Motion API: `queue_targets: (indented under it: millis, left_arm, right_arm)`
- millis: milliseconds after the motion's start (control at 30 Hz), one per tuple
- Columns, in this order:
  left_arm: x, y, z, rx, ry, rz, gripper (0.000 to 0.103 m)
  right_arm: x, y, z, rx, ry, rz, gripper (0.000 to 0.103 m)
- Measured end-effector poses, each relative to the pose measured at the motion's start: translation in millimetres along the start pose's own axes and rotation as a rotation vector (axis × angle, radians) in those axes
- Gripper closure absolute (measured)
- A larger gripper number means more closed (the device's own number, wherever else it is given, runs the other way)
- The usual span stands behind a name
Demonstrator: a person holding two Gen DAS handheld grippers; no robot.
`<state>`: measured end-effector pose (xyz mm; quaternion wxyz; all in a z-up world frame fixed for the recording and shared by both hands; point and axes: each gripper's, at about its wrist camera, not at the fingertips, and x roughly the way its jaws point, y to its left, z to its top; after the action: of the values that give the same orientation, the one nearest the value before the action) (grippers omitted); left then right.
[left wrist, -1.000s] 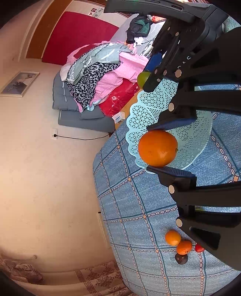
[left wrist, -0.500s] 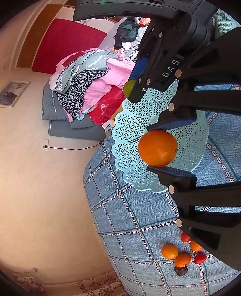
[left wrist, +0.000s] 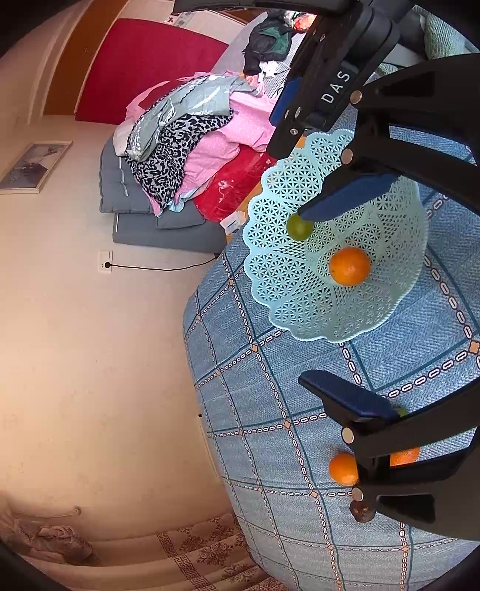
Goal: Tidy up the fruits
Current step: 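Move both open tools back toward the remaining fruit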
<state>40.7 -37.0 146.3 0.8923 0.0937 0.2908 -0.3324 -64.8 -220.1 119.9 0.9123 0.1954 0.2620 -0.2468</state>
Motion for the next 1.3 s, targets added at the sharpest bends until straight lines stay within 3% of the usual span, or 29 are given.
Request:
queue_targets:
  millis: [133,500,700,1067,1300]
  left_arm:
    - [-11,6,5,-0.012,-0.031,0.014,0.010]
    - [-44,34,19,-0.071,-0.110,0.069,0.006]
    - [-61,52,24,-0.092,-0.147,0.123,0.003]
    - [-85,81,30,-0.105,-0.167,0.213,0.003]
    - [-100,104,9,-0.116,-0.140,0.274,0.003]
  right_arm:
    - [-4,-2,1,0.011,-0.017,-0.002,0.049]
    - [-19,5,0,0.010,-0.061,0.028,0.036]
    - [-28,16,-2,-0.008,-0.081,0.063,0.036]
    - [-34,53,-18,-0.098,-0.060,0.148,0.033]
    - [-34,83,-37,-0.175,-0.027,0.189,0.031]
